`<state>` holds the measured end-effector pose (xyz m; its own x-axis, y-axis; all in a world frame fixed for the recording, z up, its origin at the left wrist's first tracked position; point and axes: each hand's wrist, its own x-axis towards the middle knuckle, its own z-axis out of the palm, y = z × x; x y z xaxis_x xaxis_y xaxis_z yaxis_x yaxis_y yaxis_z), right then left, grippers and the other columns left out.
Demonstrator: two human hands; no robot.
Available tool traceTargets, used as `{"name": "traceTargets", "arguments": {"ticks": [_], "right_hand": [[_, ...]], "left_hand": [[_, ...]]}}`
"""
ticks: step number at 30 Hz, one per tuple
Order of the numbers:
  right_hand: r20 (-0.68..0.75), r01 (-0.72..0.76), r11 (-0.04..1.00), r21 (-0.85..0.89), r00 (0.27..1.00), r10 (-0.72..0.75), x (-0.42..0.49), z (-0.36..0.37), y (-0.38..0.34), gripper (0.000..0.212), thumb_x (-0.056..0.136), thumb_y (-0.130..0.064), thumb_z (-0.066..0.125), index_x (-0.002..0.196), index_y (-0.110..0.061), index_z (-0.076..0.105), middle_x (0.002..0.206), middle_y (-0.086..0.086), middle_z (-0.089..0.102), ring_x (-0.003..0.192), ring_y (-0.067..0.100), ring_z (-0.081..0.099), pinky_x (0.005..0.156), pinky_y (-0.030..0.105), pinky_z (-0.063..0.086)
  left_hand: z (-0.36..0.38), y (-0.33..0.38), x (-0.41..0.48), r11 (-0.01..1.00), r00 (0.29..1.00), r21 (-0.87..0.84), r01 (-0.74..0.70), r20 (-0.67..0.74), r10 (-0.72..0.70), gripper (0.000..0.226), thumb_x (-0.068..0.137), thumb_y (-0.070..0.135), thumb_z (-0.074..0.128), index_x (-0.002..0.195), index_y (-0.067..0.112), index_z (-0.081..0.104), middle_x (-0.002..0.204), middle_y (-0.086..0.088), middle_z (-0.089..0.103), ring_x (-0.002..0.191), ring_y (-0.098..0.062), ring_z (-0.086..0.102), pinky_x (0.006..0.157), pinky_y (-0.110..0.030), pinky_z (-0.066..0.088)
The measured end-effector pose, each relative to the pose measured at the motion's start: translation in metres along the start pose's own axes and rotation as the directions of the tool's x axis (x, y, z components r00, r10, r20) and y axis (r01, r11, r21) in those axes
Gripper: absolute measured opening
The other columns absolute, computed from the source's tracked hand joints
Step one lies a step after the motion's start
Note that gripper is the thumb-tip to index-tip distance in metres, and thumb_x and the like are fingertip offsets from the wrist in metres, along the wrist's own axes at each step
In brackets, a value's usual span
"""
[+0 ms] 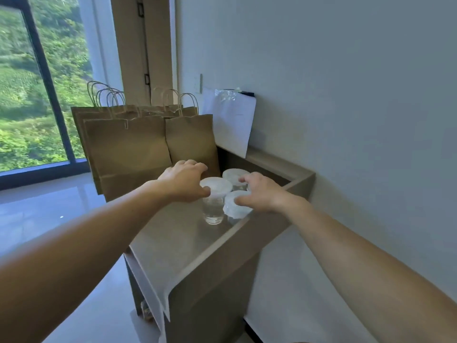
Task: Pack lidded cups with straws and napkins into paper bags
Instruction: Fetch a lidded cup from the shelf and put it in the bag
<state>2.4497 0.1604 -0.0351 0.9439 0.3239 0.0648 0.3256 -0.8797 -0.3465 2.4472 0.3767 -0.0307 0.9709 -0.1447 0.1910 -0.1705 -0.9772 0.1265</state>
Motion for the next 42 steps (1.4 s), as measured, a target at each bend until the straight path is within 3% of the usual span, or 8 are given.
{"name": "traceTargets", "arguments": {"ticks": [2,7,11,16,21,32,37,42], "right_hand": [[0.034,0.036,0.999,-0.024,0.999,-0.035,0.024,0.011,-0.013,0.052,0.079,-0.039,0.071,0.124,-0.018,0.055,0.127,0.003,0.056,0.110,0.024,0.055,0.077,0.033,0.045],[0.168,0.077,0.991,-0.105,0.984,-0.059,0.080,0.033,-0.031,0.102,0.070,-0.051,0.078,0.153,-0.026,0.025,0.156,-0.001,0.028,0.141,0.023,0.033,0.109,0.038,0.036],[0.251,0.114,0.967,-0.229,0.966,-0.054,0.114,0.042,-0.036,0.116,0.062,-0.056,0.082,0.155,-0.031,0.017,0.159,-0.003,0.021,0.142,0.024,0.032,0.108,0.039,0.040],[0.332,0.064,0.957,-0.284,0.943,0.035,0.138,0.050,-0.033,0.119,0.056,-0.055,0.084,0.153,-0.041,0.017,0.150,-0.003,0.034,0.135,0.031,0.037,0.102,0.046,0.046],[0.254,0.127,0.948,-0.293,0.966,-0.051,0.139,0.060,-0.037,0.107,0.056,-0.047,0.081,0.149,-0.035,0.029,0.129,-0.001,0.045,0.121,0.024,0.044,0.095,0.037,0.046],[-0.134,0.150,0.972,-0.183,0.975,-0.176,0.072,-0.049,-0.045,0.097,0.059,-0.044,0.082,0.144,-0.029,0.038,0.133,0.001,0.045,0.122,0.021,0.045,0.097,0.036,0.044],[-0.269,0.030,0.971,-0.237,0.958,-0.096,0.002,-0.098,-0.014,0.097,0.059,-0.045,0.082,0.145,-0.030,0.039,0.136,0.002,0.046,0.124,0.021,0.045,0.089,0.031,0.039],[-0.315,-0.182,0.962,-0.202,0.942,0.112,-0.091,-0.123,0.035,0.101,0.052,-0.055,0.073,0.144,-0.034,0.037,0.133,-0.003,0.044,0.122,0.019,0.044,0.087,0.033,0.041]], "left_hand": [[0.005,-0.022,0.001,1.000,0.999,-0.012,0.027,0.022,-0.027,0.072,0.085,0.051,0.059,0.148,0.025,0.036,0.151,0.000,0.039,0.139,-0.024,0.033,0.107,-0.042,0.036],[0.017,-0.063,0.005,0.997,0.996,-0.026,0.067,0.065,-0.065,0.071,0.085,0.049,0.058,0.149,0.026,0.034,0.151,0.002,0.037,0.139,-0.022,0.031,0.108,-0.040,0.035],[0.022,-0.081,0.009,0.996,0.993,-0.026,0.081,0.085,-0.079,0.071,0.086,0.046,0.057,0.149,0.026,0.033,0.152,0.002,0.035,0.140,-0.022,0.029,0.107,-0.038,0.034],[0.027,-0.092,0.014,0.997,0.994,-0.049,0.062,0.093,-0.057,0.070,0.086,0.044,0.055,0.150,0.025,0.032,0.152,0.001,0.035,0.141,-0.022,0.029,0.107,-0.038,0.033],[0.033,-0.093,0.016,0.996,0.994,-0.070,0.050,0.099,-0.043,0.071,0.086,0.046,0.056,0.150,0.025,0.031,0.152,0.000,0.036,0.140,-0.023,0.030,0.107,-0.040,0.034],[-0.014,-0.036,0.026,0.993,0.998,-0.098,-0.062,-0.025,0.060,0.068,0.088,0.047,0.057,0.149,0.025,0.035,0.151,0.000,0.039,0.139,-0.024,0.033,0.107,-0.043,0.038],[-0.030,0.031,0.030,0.972,0.978,-0.112,-0.208,-0.059,0.202,0.060,0.087,0.044,0.059,0.141,0.023,0.043,0.140,-0.004,0.048,0.128,-0.026,0.043,0.100,-0.042,0.042],[-0.028,0.127,0.024,0.908,0.922,-0.163,-0.387,-0.076,0.379,0.064,0.087,0.047,0.058,0.144,0.023,0.041,0.143,-0.003,0.046,0.131,-0.027,0.041,0.100,-0.042,0.042]]}}
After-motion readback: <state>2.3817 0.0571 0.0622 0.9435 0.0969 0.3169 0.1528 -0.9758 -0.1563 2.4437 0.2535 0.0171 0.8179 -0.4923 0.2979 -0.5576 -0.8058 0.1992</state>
